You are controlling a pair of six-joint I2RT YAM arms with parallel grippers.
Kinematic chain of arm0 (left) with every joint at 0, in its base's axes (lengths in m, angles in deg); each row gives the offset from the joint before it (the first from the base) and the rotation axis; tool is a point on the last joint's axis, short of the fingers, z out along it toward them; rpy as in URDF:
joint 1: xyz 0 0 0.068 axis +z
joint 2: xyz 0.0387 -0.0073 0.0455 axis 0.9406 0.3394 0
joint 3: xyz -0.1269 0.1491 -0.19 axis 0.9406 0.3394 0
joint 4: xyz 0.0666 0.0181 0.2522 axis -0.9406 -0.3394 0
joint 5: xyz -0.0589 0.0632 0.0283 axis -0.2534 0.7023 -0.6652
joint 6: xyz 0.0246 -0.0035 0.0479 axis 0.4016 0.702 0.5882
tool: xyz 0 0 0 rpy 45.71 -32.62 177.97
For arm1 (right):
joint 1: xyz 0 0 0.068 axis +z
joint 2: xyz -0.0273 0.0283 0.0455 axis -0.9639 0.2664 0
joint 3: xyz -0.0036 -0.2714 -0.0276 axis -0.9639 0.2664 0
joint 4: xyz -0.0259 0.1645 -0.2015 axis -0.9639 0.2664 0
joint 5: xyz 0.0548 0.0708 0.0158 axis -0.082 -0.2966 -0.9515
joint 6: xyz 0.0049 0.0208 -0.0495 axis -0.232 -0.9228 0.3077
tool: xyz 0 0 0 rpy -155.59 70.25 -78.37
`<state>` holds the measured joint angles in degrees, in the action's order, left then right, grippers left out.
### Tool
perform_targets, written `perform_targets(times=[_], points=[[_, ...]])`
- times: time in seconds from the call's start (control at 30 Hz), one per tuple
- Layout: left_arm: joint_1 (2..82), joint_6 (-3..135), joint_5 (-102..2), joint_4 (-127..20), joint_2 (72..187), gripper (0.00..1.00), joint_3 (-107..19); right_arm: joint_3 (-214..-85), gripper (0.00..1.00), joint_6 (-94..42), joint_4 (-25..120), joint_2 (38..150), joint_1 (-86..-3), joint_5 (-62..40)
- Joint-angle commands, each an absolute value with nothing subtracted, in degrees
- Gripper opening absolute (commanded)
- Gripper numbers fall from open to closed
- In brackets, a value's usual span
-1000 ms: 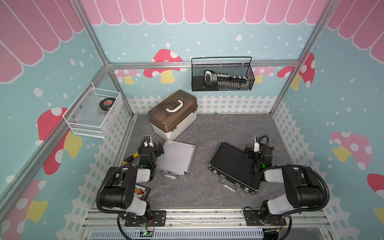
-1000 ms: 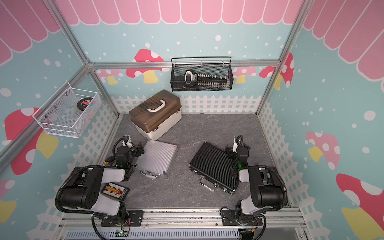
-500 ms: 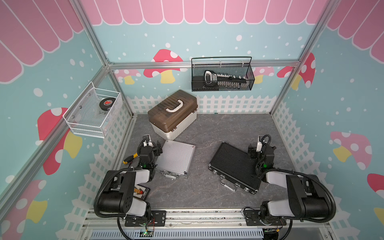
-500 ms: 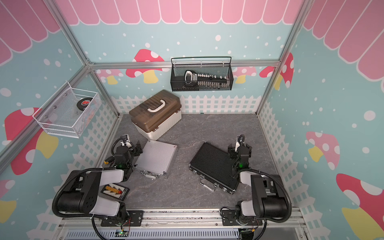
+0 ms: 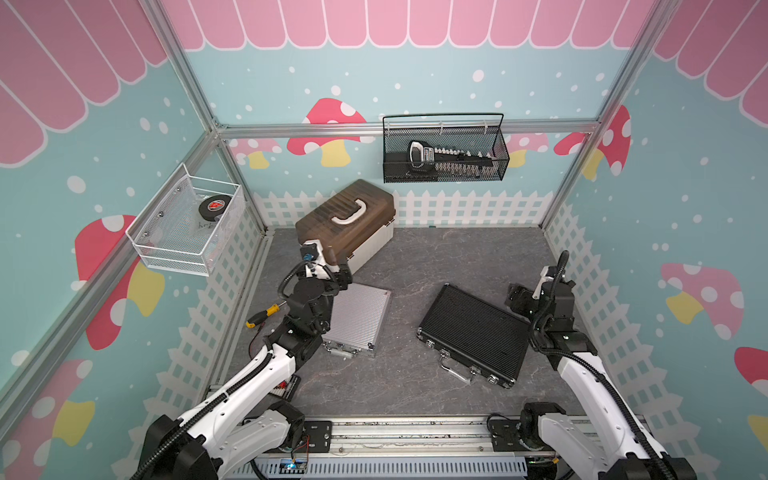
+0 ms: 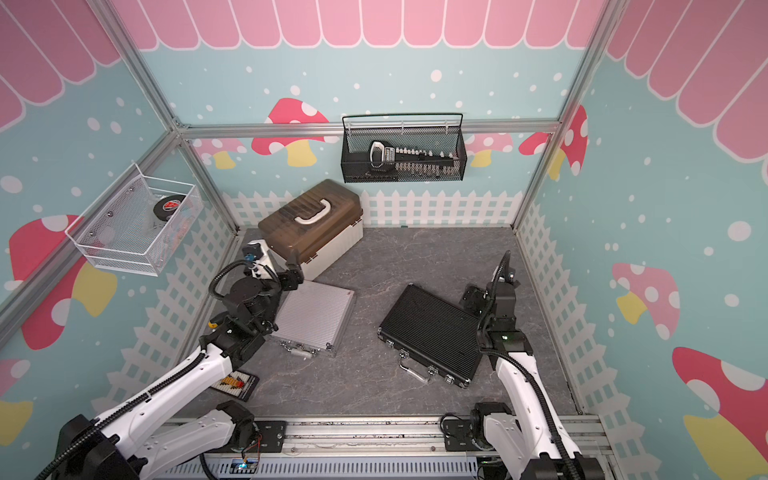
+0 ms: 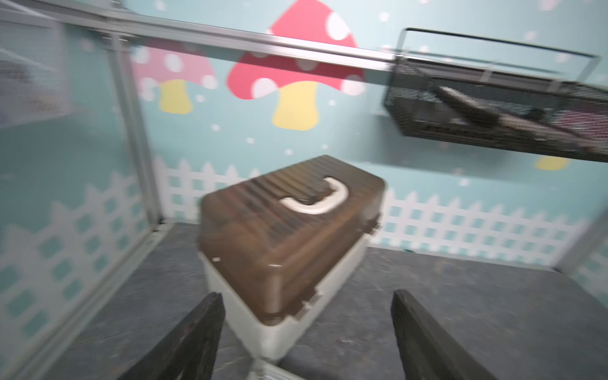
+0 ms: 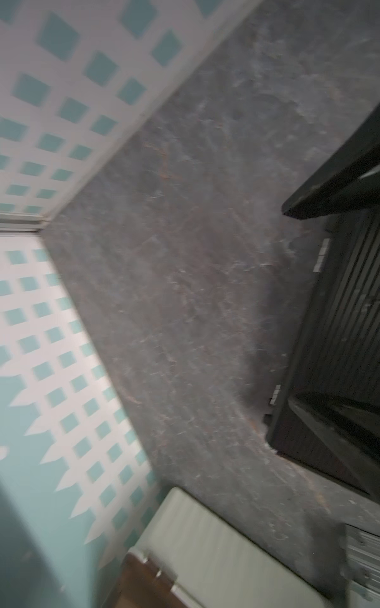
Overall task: Open the poker set cases
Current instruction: Move the poker set case to the center of the board.
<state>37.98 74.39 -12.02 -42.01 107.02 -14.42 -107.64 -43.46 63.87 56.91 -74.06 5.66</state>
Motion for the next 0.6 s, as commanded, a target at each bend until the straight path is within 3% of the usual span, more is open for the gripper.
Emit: perform_targets(times=[0.0, 0.17, 0.3, 0.47, 0.57], points=[[32.2, 68.9, -23.1, -56.8, 114.6, 0.83, -21.4, -107.1, 0.82, -53.5, 84.1, 53.7, -73.6, 3.9], [29.2, 63.3, -40.4, -61.9, 127.4, 0.86, -31.7, -109.4, 0.91, -57.6, 96.3, 52.1, -73.6, 5.5], [29.2, 60.1, -47.2, -64.4, 135.8, 0.86, -37.6, -108.5, 0.95, -58.1, 98.3, 51.3, -73.6, 4.7], [29.2, 56.9, -52.1, -68.3, 144.4, 0.86, -43.1, -104.9, 0.96, -56.6, 93.7, 53.4, -73.7, 0.2], [29.2, 55.4, -55.3, -68.2, 147.7, 0.86, -44.3, -104.2, 0.91, -54.2, 87.4, 57.1, -73.8, -6.7]])
